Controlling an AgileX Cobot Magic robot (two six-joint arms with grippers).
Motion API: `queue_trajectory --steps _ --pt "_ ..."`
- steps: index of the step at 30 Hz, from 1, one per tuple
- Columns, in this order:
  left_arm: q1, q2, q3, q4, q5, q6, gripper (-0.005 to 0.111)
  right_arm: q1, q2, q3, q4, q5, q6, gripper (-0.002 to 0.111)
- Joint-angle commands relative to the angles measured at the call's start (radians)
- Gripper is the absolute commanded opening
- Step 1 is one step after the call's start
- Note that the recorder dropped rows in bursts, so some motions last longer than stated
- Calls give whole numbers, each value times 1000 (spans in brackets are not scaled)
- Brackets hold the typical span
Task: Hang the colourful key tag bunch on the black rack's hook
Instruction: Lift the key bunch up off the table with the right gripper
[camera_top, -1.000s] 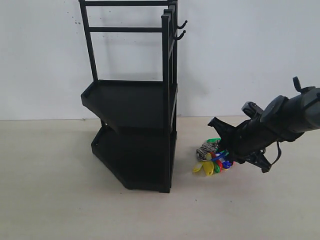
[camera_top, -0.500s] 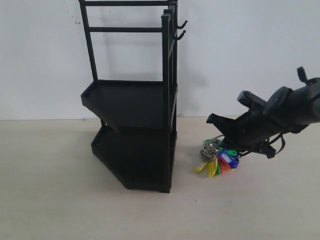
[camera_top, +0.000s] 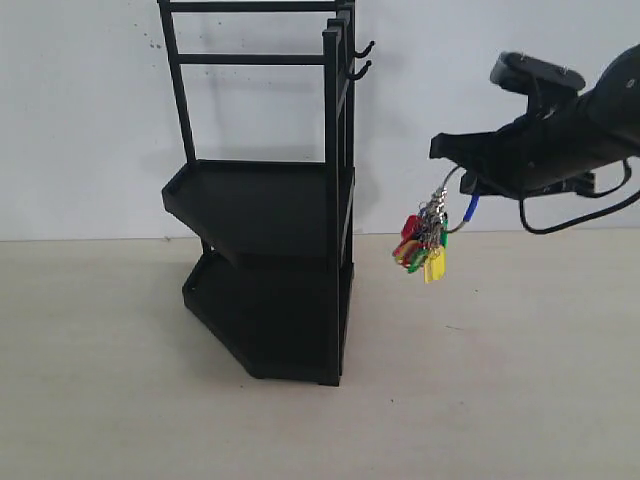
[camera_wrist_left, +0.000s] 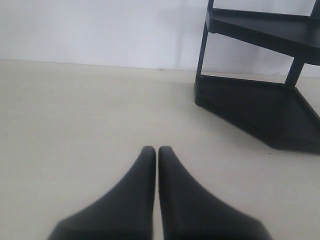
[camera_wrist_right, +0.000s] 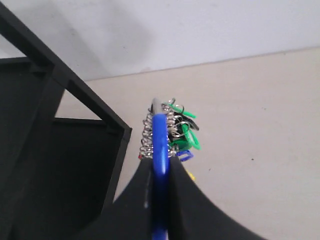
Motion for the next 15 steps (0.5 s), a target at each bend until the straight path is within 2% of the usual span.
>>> queue_trajectory --steps 1,8,15 --pt "-1 -2 -1 5 -4 3 4 -1 -133 23 -91 14 -5 0" --pt "-1 -2 -1 5 -4 3 4 -1 -376 92 -222 62 -5 0" --pt "-1 -2 -1 5 -4 3 4 -1 -604 181 -216 27 37 0"
